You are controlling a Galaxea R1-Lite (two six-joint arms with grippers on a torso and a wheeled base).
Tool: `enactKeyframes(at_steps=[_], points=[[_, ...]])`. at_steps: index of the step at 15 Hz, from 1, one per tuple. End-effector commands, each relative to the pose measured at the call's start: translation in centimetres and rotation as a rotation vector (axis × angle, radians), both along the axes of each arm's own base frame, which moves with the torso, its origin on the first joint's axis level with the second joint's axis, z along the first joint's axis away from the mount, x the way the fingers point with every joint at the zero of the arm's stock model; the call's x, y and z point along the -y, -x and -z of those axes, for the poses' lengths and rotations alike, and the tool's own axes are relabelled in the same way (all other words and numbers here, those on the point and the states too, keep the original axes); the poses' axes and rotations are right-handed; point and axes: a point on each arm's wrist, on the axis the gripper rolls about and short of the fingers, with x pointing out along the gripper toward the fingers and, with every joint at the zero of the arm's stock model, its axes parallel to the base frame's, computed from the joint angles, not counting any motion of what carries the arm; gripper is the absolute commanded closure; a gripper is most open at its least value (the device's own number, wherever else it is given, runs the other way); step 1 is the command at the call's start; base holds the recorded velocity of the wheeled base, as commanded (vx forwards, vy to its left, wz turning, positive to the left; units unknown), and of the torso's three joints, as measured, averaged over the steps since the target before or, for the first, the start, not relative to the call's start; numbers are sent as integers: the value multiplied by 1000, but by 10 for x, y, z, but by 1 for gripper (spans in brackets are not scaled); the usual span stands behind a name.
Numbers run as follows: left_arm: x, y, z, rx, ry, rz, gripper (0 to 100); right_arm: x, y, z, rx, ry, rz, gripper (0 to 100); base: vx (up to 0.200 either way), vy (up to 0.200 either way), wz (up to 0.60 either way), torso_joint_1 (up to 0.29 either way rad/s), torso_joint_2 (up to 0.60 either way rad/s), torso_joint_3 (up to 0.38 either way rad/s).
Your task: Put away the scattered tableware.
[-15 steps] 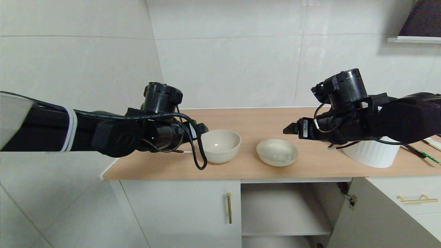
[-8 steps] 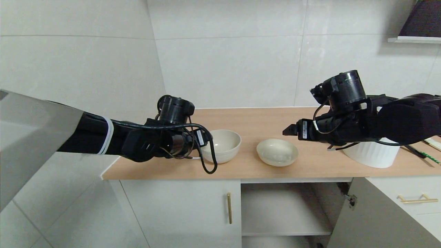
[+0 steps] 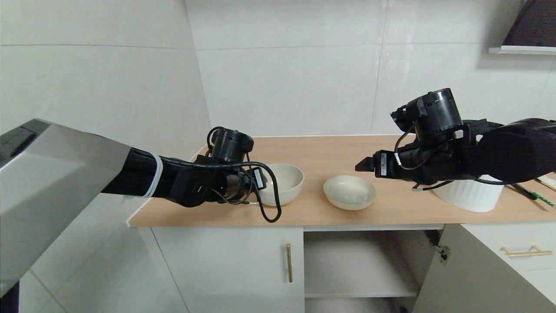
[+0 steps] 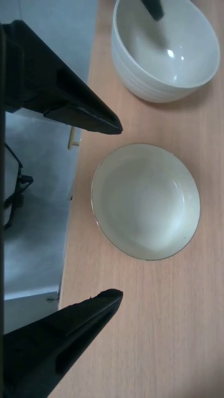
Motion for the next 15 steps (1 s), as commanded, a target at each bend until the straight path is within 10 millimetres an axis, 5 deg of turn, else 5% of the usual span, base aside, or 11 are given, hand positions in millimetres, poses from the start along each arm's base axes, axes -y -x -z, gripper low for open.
enactKeyframes(at_steps=[1, 9, 15], points=[[0, -1, 2, -3, -2, 1, 100, 0, 1, -1, 3, 0, -2, 0, 0, 0, 0, 0, 0, 0], [-3, 28, -30, 44, 28, 13, 100, -2, -2, 1, 0, 3, -1, 0, 0, 0, 0, 0, 0, 0], [-15, 57, -57, 68, 94, 93, 100, -4, -46, 54, -73, 136, 150, 0, 0, 0, 0, 0, 0, 0]])
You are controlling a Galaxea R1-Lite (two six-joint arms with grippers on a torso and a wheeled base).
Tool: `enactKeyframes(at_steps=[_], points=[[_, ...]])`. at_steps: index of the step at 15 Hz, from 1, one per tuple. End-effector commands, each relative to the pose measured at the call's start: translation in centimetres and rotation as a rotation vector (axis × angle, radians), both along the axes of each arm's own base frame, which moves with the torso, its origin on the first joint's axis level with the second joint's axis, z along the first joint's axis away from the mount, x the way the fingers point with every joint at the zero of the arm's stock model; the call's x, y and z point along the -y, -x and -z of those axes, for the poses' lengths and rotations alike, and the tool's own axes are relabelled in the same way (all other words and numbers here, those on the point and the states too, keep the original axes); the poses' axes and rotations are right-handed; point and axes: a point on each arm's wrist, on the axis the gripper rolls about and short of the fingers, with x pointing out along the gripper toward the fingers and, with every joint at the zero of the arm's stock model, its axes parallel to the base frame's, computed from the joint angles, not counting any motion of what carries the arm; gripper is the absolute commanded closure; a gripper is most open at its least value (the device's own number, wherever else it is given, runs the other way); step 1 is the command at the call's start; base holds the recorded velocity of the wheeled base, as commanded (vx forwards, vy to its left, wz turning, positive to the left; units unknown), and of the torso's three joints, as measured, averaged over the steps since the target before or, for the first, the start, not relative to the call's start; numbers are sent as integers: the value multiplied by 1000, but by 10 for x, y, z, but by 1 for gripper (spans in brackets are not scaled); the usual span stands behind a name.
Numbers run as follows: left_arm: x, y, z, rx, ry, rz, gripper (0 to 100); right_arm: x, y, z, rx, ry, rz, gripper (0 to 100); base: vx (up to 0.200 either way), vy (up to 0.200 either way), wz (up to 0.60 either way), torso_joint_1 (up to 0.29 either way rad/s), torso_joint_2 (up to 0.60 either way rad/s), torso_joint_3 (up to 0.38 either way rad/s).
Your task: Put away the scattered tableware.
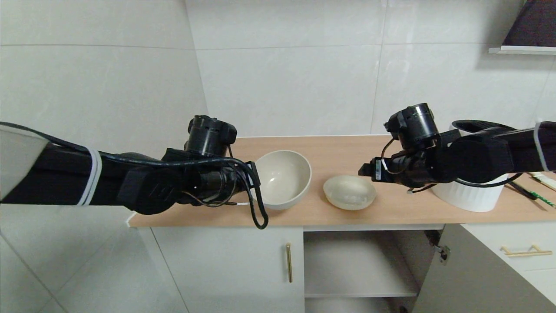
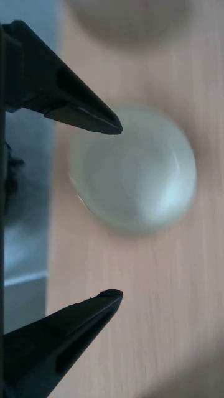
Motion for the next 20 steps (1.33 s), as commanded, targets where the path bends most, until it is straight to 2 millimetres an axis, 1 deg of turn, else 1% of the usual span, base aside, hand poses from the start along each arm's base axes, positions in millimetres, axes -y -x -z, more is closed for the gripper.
enactKeyframes(at_steps=[1, 3, 5, 7, 11, 12, 15, 17, 19, 20], points=[[-6, 12, -18, 38, 25, 8, 100, -3, -20, 32, -63, 41, 25, 0, 0, 0, 0, 0, 0, 0], [-6, 13, -19, 40, 26, 8, 100, -2, -30, 48, -93, 57, 38, 0, 0, 0, 0, 0, 0, 0], [-6, 12, -16, 33, 21, 9, 100, 0, -35, 57, -108, 69, 51, 0, 0, 0, 0, 0, 0, 0], [-6, 13, -16, 30, 20, 9, 100, 0, -38, 61, -114, 72, 55, 0, 0, 0, 0, 0, 0, 0], [-6, 14, -14, 23, 18, 10, 100, 0, -40, 61, -110, 65, 61, 0, 0, 0, 0, 0, 0, 0], [-6, 14, -14, 25, 18, 10, 100, -1, -40, 61, -111, 60, 59, 100, 0, 0, 0, 0, 0, 0], [-6, 14, -14, 24, 20, 7, 100, -2, -43, 64, -114, 55, 56, 100, 0, 0, 0, 0, 0, 0], [-6, 14, -15, 29, 21, 6, 100, -1, -41, 54, -99, 16, 69, 100, 0, 0, 0, 0, 0, 0], [-8, 16, -20, 41, 26, 5, 100, 1, -33, 39, -85, -23, 36, 100, 0, 0, 0, 0, 0, 0], [-9, 18, -22, 47, 30, 6, 100, 2, -31, 36, -83, -31, 29, 100, 0, 0, 0, 0, 0, 0]])
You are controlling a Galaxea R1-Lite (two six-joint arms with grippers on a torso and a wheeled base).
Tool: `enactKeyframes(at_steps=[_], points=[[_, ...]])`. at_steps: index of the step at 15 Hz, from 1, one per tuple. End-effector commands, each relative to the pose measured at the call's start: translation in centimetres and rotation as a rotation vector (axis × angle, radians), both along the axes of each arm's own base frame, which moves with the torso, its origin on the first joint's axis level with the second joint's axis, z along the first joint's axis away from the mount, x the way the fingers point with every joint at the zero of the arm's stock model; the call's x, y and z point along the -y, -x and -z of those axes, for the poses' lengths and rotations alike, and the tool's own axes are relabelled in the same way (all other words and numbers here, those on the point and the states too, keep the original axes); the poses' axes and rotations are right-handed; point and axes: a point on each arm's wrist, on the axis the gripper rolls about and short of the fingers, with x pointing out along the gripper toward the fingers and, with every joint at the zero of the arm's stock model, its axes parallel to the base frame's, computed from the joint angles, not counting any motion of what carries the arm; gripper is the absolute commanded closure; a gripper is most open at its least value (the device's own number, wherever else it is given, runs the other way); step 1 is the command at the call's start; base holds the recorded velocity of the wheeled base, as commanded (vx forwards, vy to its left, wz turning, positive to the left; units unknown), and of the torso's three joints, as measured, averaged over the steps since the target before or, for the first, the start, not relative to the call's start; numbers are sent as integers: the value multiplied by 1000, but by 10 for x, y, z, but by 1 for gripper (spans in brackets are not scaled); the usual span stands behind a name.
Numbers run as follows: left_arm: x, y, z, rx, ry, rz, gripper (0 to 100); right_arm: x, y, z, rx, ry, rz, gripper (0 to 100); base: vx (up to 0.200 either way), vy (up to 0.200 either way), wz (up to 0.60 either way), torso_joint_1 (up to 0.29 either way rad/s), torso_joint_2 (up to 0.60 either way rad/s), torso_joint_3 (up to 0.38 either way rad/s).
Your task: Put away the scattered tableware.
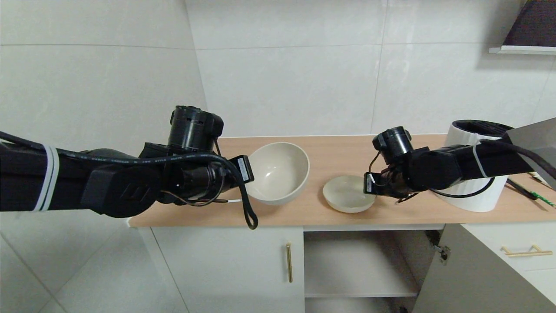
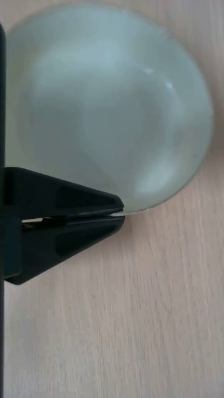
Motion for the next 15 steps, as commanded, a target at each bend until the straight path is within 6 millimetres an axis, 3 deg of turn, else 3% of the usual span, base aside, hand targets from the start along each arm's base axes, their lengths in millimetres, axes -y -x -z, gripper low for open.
enactKeyframes(at_steps=[1, 4, 6, 8, 11, 15], points=[[-3, 5, -10, 24, 11, -2, 100, 5, 14, -24, 26, -32, -22, 100, 0, 0, 0, 0, 0, 0], [-11, 23, -7, 2, -1, 3, 100, 13, 42, -50, -29, -56, -71, 100, 0, 0, 0, 0, 0, 0], [-15, 29, -9, 5, 0, 5, 100, 26, 82, -66, -83, -51, -96, 100, 0, 0, 0, 0, 0, 0], [-21, 42, -10, 10, -22, 22, 100, 35, 107, -84, -66, -132, -171, 100, 0, 0, 0, 0, 0, 0], [-34, 65, -10, 13, -53, 33, 100, 45, 133, -85, -92, -176, -227, 100, 0, 0, 0, 0, 0, 0], [-35, 68, -10, 40, -73, 50, 100, 50, 140, -76, -121, -161, -212, 100, 0, 0, 0, 0, 0, 0]])
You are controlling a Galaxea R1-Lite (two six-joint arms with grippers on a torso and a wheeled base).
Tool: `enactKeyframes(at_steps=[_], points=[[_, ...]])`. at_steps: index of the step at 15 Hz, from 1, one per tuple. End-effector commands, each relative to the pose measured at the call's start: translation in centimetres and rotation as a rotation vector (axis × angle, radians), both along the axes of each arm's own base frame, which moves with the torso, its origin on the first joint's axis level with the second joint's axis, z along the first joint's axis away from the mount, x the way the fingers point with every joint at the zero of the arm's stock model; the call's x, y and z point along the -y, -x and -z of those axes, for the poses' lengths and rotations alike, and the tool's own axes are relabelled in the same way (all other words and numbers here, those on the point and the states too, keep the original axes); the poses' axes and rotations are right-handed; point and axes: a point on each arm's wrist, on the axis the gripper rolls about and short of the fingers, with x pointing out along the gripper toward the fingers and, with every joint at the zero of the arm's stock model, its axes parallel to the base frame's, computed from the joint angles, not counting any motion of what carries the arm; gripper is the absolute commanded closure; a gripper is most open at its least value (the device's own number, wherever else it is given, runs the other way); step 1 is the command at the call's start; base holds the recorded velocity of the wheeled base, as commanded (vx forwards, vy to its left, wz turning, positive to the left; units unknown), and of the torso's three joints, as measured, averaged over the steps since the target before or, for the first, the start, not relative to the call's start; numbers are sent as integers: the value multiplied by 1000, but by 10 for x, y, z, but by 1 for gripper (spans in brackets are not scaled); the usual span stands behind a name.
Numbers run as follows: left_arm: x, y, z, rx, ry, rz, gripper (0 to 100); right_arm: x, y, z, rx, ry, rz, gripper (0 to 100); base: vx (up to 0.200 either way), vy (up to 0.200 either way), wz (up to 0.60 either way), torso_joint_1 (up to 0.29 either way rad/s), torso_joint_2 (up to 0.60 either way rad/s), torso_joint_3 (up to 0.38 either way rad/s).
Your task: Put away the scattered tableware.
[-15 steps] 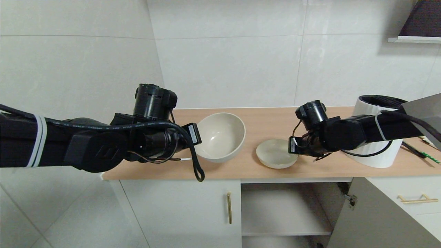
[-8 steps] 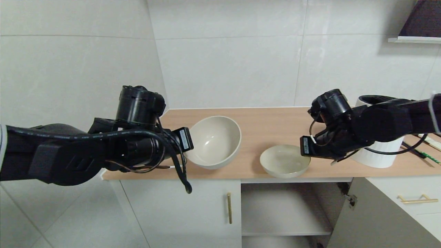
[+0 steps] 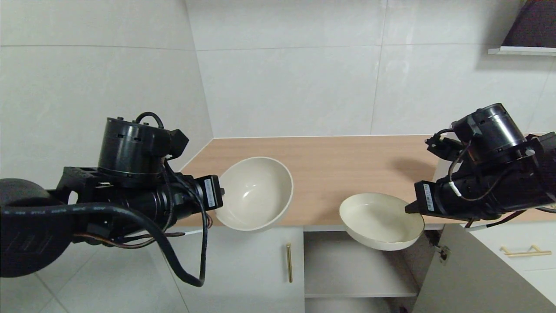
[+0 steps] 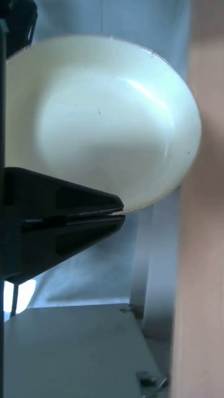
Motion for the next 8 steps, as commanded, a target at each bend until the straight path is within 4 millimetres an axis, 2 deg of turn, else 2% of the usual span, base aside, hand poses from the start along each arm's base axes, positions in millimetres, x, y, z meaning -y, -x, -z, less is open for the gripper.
enactKeyframes(at_steps=[1, 3, 8], points=[[2, -2, 6, 29, 3, 6, 100, 6, 5, -4, 13, -5, 11, 100, 0, 0, 0, 0, 0, 0], [4, -5, 16, 60, -29, 27, 100, 5, 4, -3, 10, -3, 11, 100, 0, 0, 0, 0, 0, 0], [13, -4, 23, 50, -48, 54, 100, 2, -4, 8, -22, 12, 12, 100, 0, 0, 0, 0, 0, 0]])
